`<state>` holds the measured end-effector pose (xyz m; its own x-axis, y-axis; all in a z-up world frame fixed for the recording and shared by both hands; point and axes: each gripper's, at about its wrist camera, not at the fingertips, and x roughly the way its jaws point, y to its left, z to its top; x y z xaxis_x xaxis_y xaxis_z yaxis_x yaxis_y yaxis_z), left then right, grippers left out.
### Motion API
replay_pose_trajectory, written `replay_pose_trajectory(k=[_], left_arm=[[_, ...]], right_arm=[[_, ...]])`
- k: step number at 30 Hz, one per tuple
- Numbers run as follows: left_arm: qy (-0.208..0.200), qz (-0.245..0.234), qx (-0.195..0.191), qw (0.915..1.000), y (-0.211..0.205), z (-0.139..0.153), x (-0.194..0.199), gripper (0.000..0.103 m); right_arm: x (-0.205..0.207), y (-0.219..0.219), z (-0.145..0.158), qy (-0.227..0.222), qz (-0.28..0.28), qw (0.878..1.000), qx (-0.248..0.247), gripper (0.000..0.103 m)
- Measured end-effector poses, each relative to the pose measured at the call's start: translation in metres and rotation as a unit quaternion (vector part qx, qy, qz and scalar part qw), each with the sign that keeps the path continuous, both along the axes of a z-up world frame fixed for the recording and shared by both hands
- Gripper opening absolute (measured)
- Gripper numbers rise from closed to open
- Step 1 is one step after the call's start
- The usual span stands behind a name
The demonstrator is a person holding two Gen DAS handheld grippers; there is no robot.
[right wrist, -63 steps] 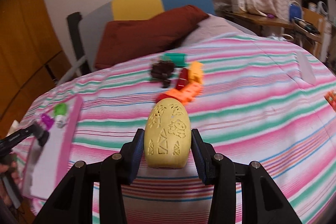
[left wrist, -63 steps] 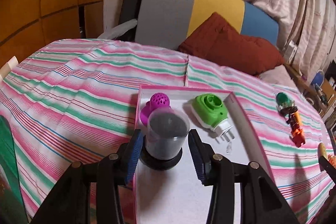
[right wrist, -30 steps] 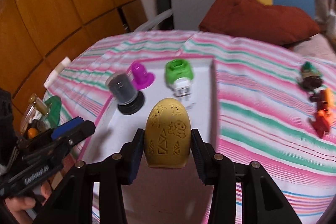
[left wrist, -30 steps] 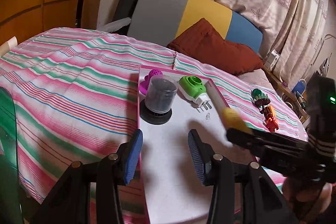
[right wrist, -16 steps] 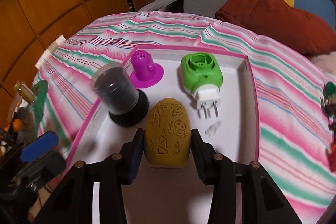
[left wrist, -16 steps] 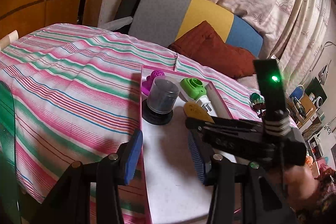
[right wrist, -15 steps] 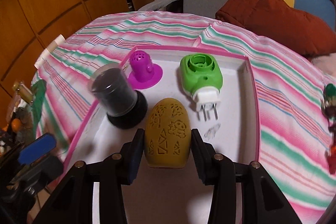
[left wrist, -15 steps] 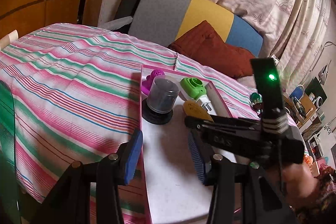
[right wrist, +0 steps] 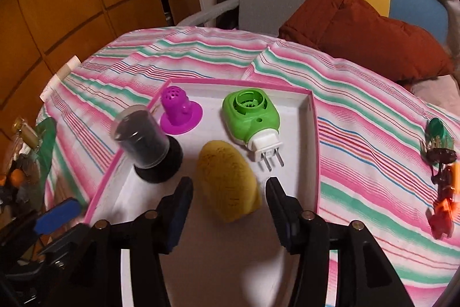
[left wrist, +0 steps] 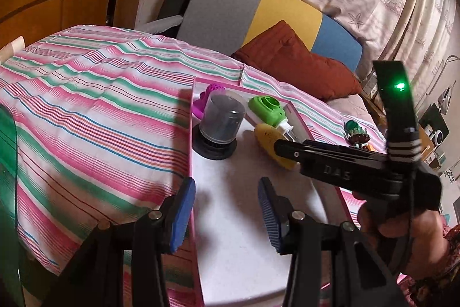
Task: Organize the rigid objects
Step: 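Lower the yellow egg into the tray, open the right gripper, withdraw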
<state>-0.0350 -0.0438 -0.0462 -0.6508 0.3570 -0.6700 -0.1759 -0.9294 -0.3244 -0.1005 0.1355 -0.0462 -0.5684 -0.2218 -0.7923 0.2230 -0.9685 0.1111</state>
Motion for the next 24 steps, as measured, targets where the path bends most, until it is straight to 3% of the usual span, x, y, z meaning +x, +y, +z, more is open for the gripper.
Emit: replay_pose_trajectory(k=[4,15,18,24], left_arm=[[-0.006,-0.004,-0.006,1.0000,0.006,-0.002,0.002,0.045],[-0.019,-0.007,-0.013,0.9997,0.009,-0.006,0.004,0.045],[-0.019,-0.011,-0.014,0.9997,0.012,-0.005,0.005,0.045],[-0.016,-0.033,-0.018,0.9992,0.028,-0.002,0.010,0.045]], right_arm=[[0.010,0.001,0.002,-0.010,0.004,0.999,-0.031,0.069],[0.031,0.005,0.009,-0.007,-0.013,0.999,-0.034,0.070],[0.039,0.016,0.015,0.009,-0.034,0.999,-0.019,0.077],[0.062,0.057,0.023,0.052,-0.084,0.995,0.007,0.077]])
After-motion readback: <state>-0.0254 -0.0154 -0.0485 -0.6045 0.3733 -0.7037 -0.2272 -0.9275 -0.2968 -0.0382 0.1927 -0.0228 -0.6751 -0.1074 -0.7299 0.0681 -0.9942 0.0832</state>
